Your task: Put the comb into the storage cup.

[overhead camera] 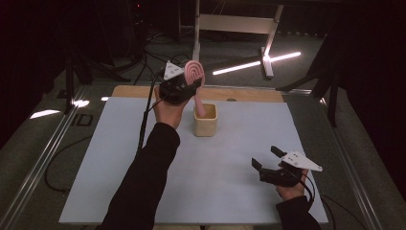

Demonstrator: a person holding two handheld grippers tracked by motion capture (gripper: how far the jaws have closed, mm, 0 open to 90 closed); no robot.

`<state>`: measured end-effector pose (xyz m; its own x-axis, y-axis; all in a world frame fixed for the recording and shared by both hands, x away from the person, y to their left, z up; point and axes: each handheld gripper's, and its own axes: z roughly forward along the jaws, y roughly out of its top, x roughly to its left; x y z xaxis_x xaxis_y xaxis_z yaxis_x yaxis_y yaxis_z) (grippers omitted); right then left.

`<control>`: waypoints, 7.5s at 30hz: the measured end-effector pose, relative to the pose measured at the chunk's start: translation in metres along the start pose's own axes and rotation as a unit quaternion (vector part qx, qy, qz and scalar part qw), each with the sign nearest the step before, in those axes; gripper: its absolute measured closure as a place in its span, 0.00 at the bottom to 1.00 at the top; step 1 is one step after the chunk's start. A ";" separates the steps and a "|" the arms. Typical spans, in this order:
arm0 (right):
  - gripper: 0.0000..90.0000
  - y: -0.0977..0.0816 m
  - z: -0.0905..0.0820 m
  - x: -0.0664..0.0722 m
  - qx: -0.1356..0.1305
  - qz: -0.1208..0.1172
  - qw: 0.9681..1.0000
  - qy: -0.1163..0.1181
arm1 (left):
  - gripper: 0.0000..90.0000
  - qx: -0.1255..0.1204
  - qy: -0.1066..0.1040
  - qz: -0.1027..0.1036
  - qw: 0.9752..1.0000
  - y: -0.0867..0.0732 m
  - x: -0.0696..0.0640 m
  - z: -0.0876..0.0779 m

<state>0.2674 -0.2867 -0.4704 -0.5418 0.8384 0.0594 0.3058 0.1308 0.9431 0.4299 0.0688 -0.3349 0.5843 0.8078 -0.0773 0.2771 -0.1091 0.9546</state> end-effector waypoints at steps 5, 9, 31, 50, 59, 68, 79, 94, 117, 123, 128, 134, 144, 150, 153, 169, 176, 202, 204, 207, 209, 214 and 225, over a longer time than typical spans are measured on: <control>0.10 0.000 0.000 0.000 -0.001 0.000 1.000 -0.001 | 0.71 0.003 0.000 0.005 1.000 -0.002 -0.001 0.001; 0.10 0.000 0.000 0.000 0.000 -0.001 1.000 -0.001 | 0.71 0.005 0.000 0.005 1.000 -0.004 -0.002 0.001; 0.10 0.000 0.000 0.000 0.000 -0.003 1.000 0.000 | 0.70 0.021 -0.003 0.019 1.000 -0.017 -0.007 0.001; 0.10 -0.001 0.001 0.001 0.003 -0.002 1.000 0.000 | 0.70 0.036 -0.016 0.019 0.999 -0.036 -0.006 -0.003; 0.10 -0.001 0.002 0.000 0.003 -0.002 1.000 -0.001 | 0.70 0.043 -0.017 0.018 0.999 -0.044 -0.006 0.000; 0.10 -0.001 0.002 0.000 0.004 -0.002 1.000 -0.001 | 0.70 0.052 -0.017 0.018 0.998 -0.050 -0.007 0.003; 0.10 -0.001 0.001 0.000 0.004 -0.002 1.000 -0.001 | 0.70 0.058 -0.019 0.014 0.998 -0.057 -0.009 0.009; 0.10 -0.002 0.002 0.000 0.007 -0.004 1.000 0.000 | 0.70 0.067 -0.021 0.012 0.997 -0.063 -0.011 0.016; 0.10 -0.002 0.003 0.000 0.007 -0.002 1.000 0.000 | 0.70 0.080 -0.023 0.009 0.997 -0.070 -0.011 0.024; 0.10 -0.002 0.004 -0.001 0.007 -0.003 1.000 0.001 | 0.70 0.080 -0.022 0.009 0.996 -0.071 -0.012 0.025; 0.10 -0.002 0.004 -0.001 0.007 -0.003 1.000 0.001 | 0.70 0.083 -0.023 0.007 0.996 -0.072 -0.011 0.026; 0.10 -0.002 0.003 -0.001 0.007 -0.003 1.000 0.000 | 0.70 0.083 -0.023 0.005 0.996 -0.073 -0.011 0.027; 0.10 -0.002 0.003 -0.001 0.008 -0.003 1.000 0.000 | 0.70 0.083 -0.024 0.004 0.996 -0.074 -0.010 0.027; 0.10 -0.002 0.003 0.000 0.008 -0.003 1.000 -0.001 | 0.70 0.085 -0.024 0.003 0.996 -0.075 -0.010 0.028; 0.10 -0.002 0.003 0.000 0.008 -0.003 1.000 -0.001 | 0.70 0.086 -0.023 0.002 0.996 -0.076 -0.010 0.029; 0.10 -0.003 0.003 0.000 0.008 -0.003 1.000 0.000 | 0.66 0.094 -0.023 0.006 0.995 -0.078 -0.009 0.029; 0.10 -0.003 0.003 -0.001 0.009 -0.003 1.000 0.000 | 0.56 0.099 -0.015 0.007 0.995 -0.080 -0.010 0.031; 0.10 -0.003 0.003 0.000 0.010 -0.003 1.000 0.001 | 0.16 0.111 0.010 0.008 0.994 -0.083 -0.012 0.035; 0.10 -0.003 0.004 0.000 0.009 -0.004 1.000 0.000 | 0.15 0.111 0.011 0.008 0.994 -0.084 -0.011 0.035; 0.10 -0.003 0.004 0.000 0.009 -0.004 1.000 0.000 | 0.12 0.111 0.013 0.008 0.994 -0.085 -0.011 0.034; 0.10 -0.003 0.004 0.000 0.010 -0.004 1.000 0.000 | 0.10 0.113 0.015 0.008 0.994 -0.085 -0.011 0.034; 0.10 -0.003 0.004 0.000 0.011 -0.004 1.000 0.000 | 0.07 0.115 0.019 0.006 0.993 -0.087 -0.009 0.032; 0.10 -0.003 0.004 0.000 0.011 -0.004 1.000 0.001 | 0.00 0.122 0.024 0.032 0.992 -0.087 -0.012 0.025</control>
<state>0.2694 -0.2845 -0.4748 -0.5461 0.8361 0.0522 0.3191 0.1500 0.9358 0.4172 0.0540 -0.4241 0.5710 0.8209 0.0012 0.4200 -0.2934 0.8588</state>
